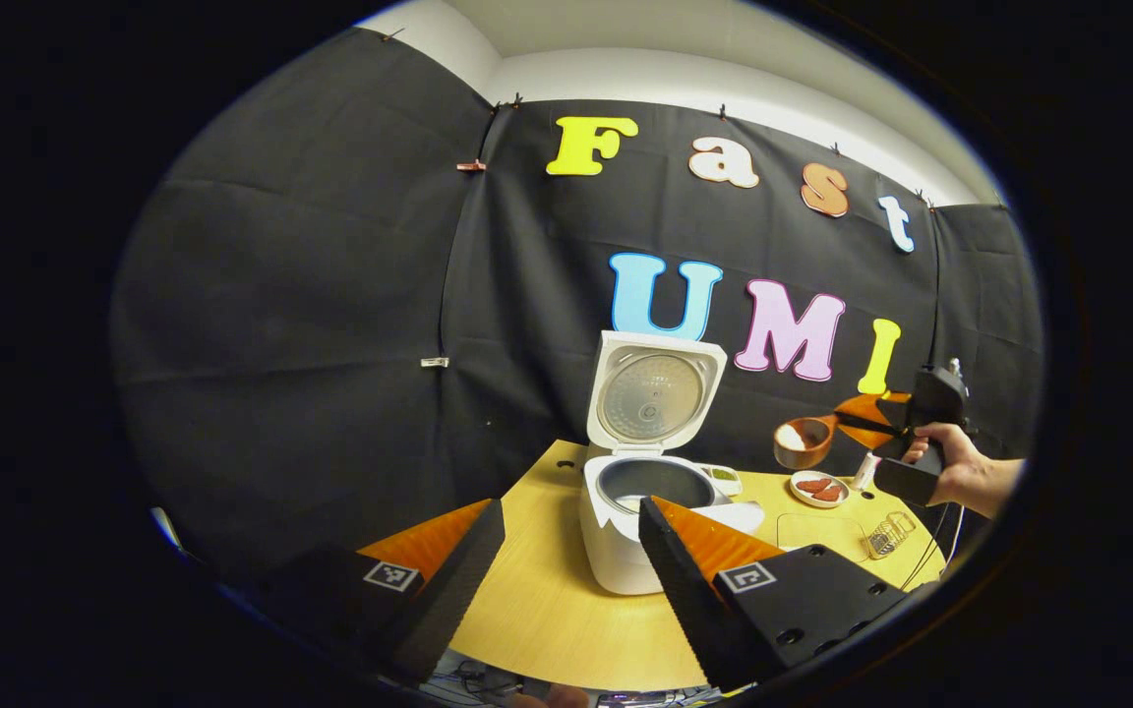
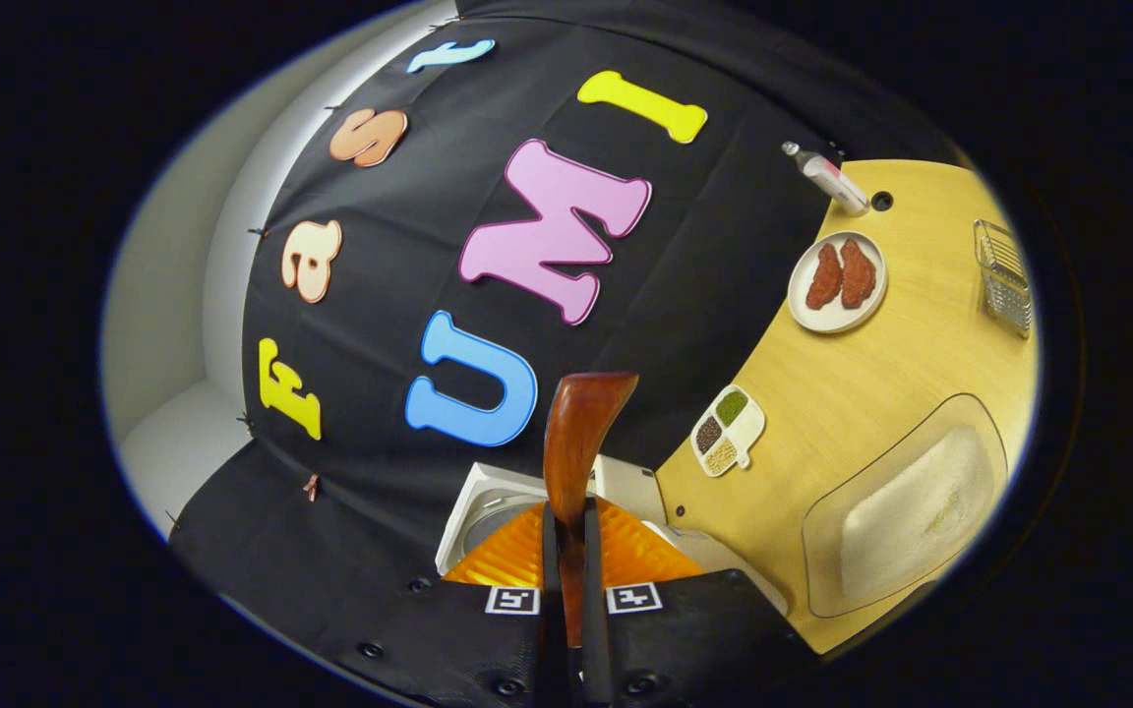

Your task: Close the left gripper, press the button to open the rice cooker; take a wooden spoon from the chopstick holder with the right hand, scoop a spoonful of rice and pour it into the rice cooker, then put the wooden spoon back into the chopstick holder.

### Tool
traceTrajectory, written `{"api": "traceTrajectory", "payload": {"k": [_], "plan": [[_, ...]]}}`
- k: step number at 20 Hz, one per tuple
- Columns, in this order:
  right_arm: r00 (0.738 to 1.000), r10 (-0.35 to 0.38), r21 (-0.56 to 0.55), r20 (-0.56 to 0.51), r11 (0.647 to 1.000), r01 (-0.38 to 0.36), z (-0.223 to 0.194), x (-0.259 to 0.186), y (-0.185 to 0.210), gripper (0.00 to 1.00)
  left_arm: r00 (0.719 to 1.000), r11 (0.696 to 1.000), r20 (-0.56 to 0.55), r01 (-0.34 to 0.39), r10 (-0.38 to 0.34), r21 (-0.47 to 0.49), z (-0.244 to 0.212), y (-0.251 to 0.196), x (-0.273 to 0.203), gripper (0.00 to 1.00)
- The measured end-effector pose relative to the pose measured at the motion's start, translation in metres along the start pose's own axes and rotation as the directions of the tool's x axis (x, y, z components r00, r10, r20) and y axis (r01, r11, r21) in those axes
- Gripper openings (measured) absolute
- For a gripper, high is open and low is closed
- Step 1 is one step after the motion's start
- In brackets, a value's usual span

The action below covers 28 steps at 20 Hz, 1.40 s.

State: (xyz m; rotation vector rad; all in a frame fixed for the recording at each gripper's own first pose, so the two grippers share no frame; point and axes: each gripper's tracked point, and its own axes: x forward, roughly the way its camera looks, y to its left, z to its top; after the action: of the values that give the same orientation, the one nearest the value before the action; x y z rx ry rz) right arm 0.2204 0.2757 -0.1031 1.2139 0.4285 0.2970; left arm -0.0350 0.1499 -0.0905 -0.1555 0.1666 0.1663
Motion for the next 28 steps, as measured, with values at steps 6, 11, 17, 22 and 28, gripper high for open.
{"api": "traceTrajectory", "payload": {"k": [6,11,17,22,28], "plan": [[0.999,0.005,-0.037,-0.043,0.999,-0.006,-0.055,0.041,0.016,0.1,1.0,1.0,-0.01,-0.015,0.014,-0.022,-0.008,0.017,-0.007,0.95],[0.999,-0.03,-0.202,-0.045,0.979,0.021,-0.086,0.07,0.008,0.1,0.999,0.999,-0.025,-0.023,0.022,-0.04,-0.016,0.025,-0.007,0.95],[0.994,-0.083,-0.454,-0.065,0.89,0.044,-0.118,0.107,0.002,0.1,0.999,0.999,-0.036,-0.036,0.035,-0.027,-0.025,0.036,-0.003,0.95],[0.992,-0.093,-0.65,-0.086,0.759,0.015,-0.137,0.12,0.006,0.1,0.998,1.0,-0.063,-0.028,0.027,-0.012,-0.037,0.037,0.002,0.95],[0.993,-0.07,-0.817,-0.099,0.575,-0.041,-0.141,0.13,0.023,0.1,0.997,1.0,-0.068,-0.022,0.021,-0.013,-0.04,0.035,0.006,0.95]]}}
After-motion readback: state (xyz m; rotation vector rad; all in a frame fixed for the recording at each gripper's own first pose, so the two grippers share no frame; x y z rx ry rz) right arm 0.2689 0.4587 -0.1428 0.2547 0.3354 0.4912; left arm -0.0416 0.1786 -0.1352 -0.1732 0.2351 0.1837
